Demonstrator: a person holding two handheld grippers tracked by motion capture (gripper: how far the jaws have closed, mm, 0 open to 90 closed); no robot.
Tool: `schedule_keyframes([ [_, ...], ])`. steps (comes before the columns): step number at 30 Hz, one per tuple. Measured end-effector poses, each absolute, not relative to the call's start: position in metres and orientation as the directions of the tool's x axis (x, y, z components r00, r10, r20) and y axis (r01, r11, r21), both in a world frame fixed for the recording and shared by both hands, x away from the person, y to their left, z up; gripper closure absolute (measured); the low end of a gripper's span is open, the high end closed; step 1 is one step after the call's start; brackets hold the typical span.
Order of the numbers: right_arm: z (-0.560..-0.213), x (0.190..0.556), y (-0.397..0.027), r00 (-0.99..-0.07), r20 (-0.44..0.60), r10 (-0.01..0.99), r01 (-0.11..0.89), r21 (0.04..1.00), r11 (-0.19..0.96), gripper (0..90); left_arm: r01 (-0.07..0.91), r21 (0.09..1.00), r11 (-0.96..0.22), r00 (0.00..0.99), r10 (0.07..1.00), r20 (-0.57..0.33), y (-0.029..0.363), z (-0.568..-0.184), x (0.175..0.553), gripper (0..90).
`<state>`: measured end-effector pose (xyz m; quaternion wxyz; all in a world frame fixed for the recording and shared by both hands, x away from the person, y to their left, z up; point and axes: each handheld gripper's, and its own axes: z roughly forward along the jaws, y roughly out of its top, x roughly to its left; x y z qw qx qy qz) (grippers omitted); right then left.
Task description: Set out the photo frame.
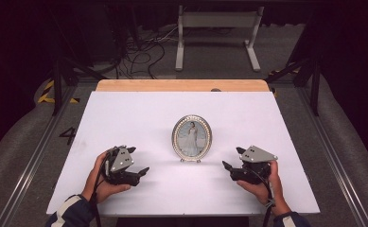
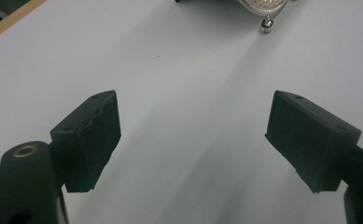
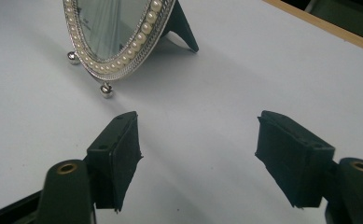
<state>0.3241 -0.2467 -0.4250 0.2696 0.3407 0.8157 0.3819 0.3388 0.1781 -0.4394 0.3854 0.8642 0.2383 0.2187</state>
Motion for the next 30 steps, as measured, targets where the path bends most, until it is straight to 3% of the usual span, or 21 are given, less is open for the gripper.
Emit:
schedule_keyframes([
  [15, -0.431, 0.315, -0.271, -0.578, -0.199, 0.791, 0.359, 0.809, 0.466, 24.7, 0.271, 0.763, -0.587, 0.769, 0.609, 0.195, 0.204, -0.448, 0.328, 13.7],
  [30, -0.437, 0.307, -0.297, -0.543, -0.187, 0.819, 0.377, 0.817, 0.436, 20.4, 0.321, 0.799, -0.509, 0.717, 0.681, 0.147, 0.240, -0.453, 0.312, 9.2],
])
